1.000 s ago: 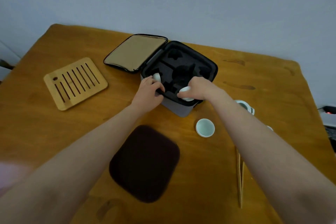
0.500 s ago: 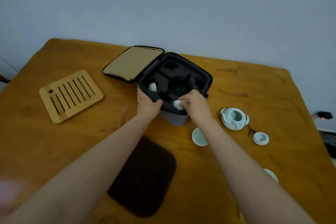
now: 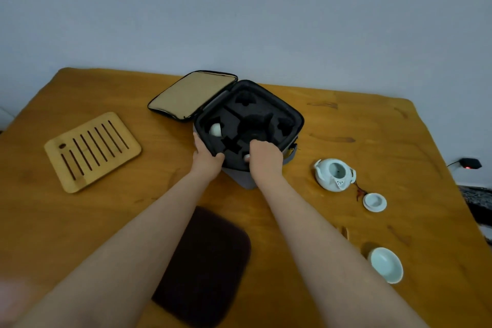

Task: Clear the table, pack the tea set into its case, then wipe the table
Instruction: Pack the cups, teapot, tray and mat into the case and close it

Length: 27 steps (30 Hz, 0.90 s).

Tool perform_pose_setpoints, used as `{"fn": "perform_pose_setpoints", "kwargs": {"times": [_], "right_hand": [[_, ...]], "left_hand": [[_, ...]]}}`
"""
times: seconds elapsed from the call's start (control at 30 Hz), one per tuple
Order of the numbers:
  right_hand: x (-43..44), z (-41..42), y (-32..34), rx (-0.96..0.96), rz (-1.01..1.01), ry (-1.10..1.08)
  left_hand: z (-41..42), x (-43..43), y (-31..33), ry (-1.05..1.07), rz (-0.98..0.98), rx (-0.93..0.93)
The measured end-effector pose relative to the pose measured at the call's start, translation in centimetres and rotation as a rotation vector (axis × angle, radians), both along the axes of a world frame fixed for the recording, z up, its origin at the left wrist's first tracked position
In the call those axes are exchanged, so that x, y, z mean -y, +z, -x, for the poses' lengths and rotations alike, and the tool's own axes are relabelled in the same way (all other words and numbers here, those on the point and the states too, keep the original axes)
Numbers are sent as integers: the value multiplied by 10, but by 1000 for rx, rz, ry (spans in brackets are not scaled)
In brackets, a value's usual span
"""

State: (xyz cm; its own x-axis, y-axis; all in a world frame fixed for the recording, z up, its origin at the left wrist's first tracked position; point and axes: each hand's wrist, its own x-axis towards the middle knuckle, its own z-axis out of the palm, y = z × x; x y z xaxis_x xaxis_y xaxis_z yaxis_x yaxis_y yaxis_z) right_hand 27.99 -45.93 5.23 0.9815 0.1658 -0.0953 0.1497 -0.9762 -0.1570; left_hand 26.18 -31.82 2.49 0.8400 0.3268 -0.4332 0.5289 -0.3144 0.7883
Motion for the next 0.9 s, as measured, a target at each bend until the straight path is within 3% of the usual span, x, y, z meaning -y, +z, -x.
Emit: {"fn": "perform_pose_setpoints", "kwargs": {"times": [0.1,0.27,0.37,0.53,0.7,0.8,0.9], "right_hand": [[1,-3,-3,12,-39,34],[50,30,1,347,-677,-156],[87,60,-11,348,-632,-295],[102,93,-39,-2,-267,-172],[87,97,-54,-109,-207,-153],[84,93,-60,-89,-259,-177],[89,91,-48,49,-392,-220]], "left_hand": [[-1,0,0,15,-1,-12],[0,-3,0,5,-1,-12],[2,-2,-1,4,-21,8],[4,7,6,4,-63,20],[25,22,12,113,-47,169],[42,33,10,62,-280,293],[46,40,8,-115,-557,365]]}}
